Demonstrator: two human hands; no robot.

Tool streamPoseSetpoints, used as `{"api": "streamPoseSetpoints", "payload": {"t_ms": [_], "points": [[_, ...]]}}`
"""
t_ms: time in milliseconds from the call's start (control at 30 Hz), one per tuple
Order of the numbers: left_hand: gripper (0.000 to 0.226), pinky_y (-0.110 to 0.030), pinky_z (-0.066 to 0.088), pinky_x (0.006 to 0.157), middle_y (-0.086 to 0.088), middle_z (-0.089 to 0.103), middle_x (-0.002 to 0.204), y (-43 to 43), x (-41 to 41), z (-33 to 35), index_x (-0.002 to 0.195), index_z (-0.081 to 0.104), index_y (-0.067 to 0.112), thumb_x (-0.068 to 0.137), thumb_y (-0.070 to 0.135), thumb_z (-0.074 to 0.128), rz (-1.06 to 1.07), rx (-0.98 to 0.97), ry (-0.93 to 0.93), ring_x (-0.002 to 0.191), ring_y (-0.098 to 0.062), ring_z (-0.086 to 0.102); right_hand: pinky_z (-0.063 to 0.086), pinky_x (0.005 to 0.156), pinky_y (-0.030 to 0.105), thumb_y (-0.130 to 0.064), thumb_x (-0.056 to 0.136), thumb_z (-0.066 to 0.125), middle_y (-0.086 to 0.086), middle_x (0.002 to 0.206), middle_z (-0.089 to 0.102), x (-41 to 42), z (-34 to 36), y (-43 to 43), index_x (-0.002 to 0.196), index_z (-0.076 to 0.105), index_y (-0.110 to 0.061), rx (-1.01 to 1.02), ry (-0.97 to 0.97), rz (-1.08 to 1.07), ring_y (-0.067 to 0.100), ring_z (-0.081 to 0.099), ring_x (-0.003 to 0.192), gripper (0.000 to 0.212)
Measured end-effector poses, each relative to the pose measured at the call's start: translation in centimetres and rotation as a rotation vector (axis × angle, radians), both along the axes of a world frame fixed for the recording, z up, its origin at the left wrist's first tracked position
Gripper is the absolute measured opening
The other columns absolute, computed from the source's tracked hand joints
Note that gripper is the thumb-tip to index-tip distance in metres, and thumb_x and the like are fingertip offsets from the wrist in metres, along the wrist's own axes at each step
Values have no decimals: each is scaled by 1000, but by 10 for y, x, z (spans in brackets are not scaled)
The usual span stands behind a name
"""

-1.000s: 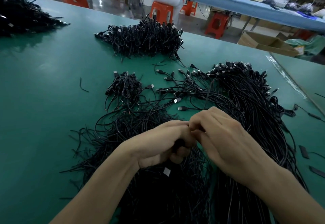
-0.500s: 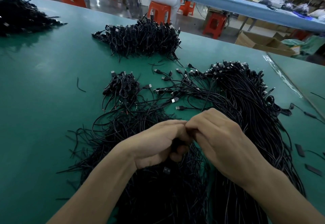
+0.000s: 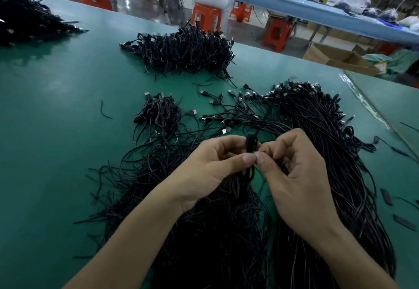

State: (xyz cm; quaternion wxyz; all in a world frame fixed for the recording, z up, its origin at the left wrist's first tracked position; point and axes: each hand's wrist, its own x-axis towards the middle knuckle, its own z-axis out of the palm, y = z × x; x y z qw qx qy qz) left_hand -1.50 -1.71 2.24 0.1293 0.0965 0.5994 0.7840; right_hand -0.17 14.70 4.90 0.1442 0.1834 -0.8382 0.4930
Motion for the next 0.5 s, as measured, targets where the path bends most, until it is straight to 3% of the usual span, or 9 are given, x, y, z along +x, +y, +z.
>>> {"api": "streamPoseSetpoints", "payload": {"t_ms": [67, 200, 267, 400, 500], "points": [[25, -29, 51, 89, 0, 67, 103, -1, -2, -4, 110, 72, 26, 85, 24, 74, 95, -179, 128, 93, -12, 60, 54, 73, 28, -3, 90, 66, 2, 81, 63, -1, -4, -1, 72, 44, -35, -121, -96, -15, 12, 63, 78, 44], [29, -19, 37, 65, 13, 44, 74, 2, 0, -7, 116, 70, 32, 91, 17, 71, 183, -307, 392, 67, -5, 40, 48, 59, 18, 2, 89, 64, 0, 66, 55, -3, -7, -2, 68, 44, -24, -417, -311, 32, 7, 53, 61, 39], [33, -23, 43, 68, 10, 57, 82, 3, 2, -6, 118, 70, 34, 94, 12, 67, 180, -359, 501, 74, -9, 49, 47, 58, 19, -3, 85, 65, 3, 67, 53, -5, -6, 1, 67, 45, -22, -552, -406, 88, 9, 51, 60, 34], [38, -48, 51, 85, -1, 68, 108, 6, 3, -3, 120, 71, 32, 98, 10, 48, 144, -363, 519, 97, -25, 63, 50, 60, 19, 5, 88, 59, -4, 63, 57, -9, -5, 9, 72, 41, -17, -619, -454, 69, 8, 53, 62, 33], [29, -41, 52, 93, 2, 70, 114, 7, 6, -2, 115, 72, 24, 99, 22, 48, 133, -306, 477, 111, -23, 64, 51, 63, 17, 3, 87, 62, -3, 69, 64, -9, -3, 10, 74, 39, -15, -533, -379, 52, 6, 58, 65, 32]]}}
